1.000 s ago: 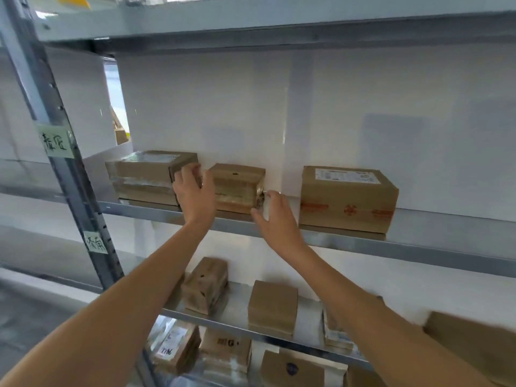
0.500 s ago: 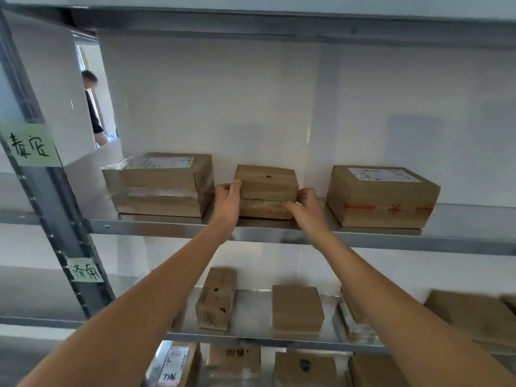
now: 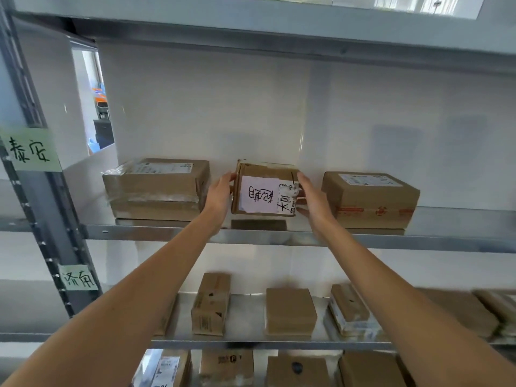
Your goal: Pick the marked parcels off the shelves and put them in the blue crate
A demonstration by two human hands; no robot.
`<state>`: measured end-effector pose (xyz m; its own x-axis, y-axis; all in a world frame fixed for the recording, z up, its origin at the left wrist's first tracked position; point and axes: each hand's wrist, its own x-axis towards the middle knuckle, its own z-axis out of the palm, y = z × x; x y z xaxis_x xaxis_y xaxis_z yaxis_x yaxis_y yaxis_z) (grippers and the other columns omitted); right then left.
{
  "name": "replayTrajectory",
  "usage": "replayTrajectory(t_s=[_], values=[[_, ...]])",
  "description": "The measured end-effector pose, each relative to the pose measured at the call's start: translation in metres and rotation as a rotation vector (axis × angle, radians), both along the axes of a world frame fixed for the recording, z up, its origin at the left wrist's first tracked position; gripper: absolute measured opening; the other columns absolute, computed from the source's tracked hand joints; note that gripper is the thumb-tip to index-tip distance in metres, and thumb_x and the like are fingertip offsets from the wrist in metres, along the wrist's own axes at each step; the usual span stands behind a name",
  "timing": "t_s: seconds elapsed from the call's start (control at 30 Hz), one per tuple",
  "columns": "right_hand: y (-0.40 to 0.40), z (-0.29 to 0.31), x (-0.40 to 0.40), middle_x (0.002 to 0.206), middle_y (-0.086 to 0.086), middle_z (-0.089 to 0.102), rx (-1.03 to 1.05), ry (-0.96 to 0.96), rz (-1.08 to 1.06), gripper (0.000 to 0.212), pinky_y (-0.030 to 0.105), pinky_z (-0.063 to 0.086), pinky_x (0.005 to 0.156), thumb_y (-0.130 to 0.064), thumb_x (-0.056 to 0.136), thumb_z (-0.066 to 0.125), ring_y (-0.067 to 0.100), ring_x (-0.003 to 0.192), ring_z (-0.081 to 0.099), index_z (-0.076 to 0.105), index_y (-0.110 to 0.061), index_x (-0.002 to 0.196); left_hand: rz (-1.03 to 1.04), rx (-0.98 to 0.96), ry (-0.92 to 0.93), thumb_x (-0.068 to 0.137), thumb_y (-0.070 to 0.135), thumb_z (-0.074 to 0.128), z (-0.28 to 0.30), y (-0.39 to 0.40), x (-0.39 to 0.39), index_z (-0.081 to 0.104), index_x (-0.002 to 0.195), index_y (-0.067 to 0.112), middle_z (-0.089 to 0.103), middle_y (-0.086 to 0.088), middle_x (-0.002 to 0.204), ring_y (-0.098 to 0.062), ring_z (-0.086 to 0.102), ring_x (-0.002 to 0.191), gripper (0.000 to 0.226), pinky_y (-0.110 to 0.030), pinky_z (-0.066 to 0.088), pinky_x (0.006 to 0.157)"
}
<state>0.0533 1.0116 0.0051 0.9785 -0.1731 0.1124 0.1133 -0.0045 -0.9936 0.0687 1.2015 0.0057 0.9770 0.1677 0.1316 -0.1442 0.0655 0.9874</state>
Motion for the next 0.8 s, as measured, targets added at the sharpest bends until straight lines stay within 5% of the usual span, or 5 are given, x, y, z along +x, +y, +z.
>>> replayTrajectory(t_s=[0.23, 0.47, 0.53, 0.67, 0.8], values=[[-0.008, 0.001, -0.002, 0.068, -0.014, 0.073, -0.019, -0.031, 0.049, 0.015, 0.019, 0.052, 0.055, -0.036, 0.096, 0.055, 0.013, 0.085, 0.067, 0.067, -0.028, 0.092, -0.051, -0.054, -0.002, 0.104, 0.036, 0.033, 0.001, -0.008, -0.005, 0.064, 0.104, 0.016, 0.071, -0.001, 0.089, -0.013, 0.069, 0.077, 0.037, -0.02, 0.053, 0.057], [-0.01, 0.01, -0.001, 0.073, -0.013, 0.075, 0.003, -0.17, 0.048, 0.016, 0.011, 0.05, 0.055, -0.021, 0.096, 0.058, 0.0, 0.068, 0.07, 0.07, -0.018, 0.106, -0.17, 0.057, 0.081, 0.088, 0.068, 0.044, 0.0, -0.009, -0.016, 0.03, 0.125, 0.025, 0.062, -0.001, 0.103, -0.013, 0.062, 0.086, 0.059, -0.021, 0.054, 0.05], [-0.006, 0.021, 0.001, 0.091, -0.014, 0.073, 0.017, -0.226, 0.026, 0.033, 0.007, 0.048, 0.063, -0.022, 0.093, 0.063, -0.004, 0.081, 0.068, 0.062, -0.015, 0.126, -0.18, 0.005, 0.122, 0.081, 0.067, 0.058, -0.008, -0.007, -0.018, 0.023, 0.131, 0.032, 0.06, -0.001, 0.112, -0.017, 0.062, 0.094, 0.07, -0.034, 0.058, 0.065], [0.008, 0.03, 0.004, 0.147, 0.004, 0.038, 0.016, -0.134, -0.02, 0.089, 0.034, 0.036, 0.103, -0.045, 0.082, 0.074, 0.019, 0.132, 0.041, 0.023, -0.026, 0.152, -0.188, -0.398, 0.13, 0.08, 0.054, 0.069, -0.015, -0.014, -0.017, 0.029, 0.138, 0.036, 0.059, -0.008, 0.123, -0.032, 0.063, 0.106, 0.073, -0.053, 0.057, 0.081], [0.028, 0.015, -0.002, 0.13, 0.005, 0.055, 0.093, 0.052, 0.145, 0.094, 0.048, 0.047, 0.1, -0.043, 0.074, 0.081, 0.021, 0.119, 0.056, 0.023, -0.023, 0.146, -0.334, -0.631, 0.114, 0.087, 0.048, 0.064, -0.007, -0.029, -0.02, 0.056, 0.126, 0.022, 0.058, -0.017, 0.129, -0.029, 0.064, 0.107, 0.048, -0.043, 0.057, 0.084]])
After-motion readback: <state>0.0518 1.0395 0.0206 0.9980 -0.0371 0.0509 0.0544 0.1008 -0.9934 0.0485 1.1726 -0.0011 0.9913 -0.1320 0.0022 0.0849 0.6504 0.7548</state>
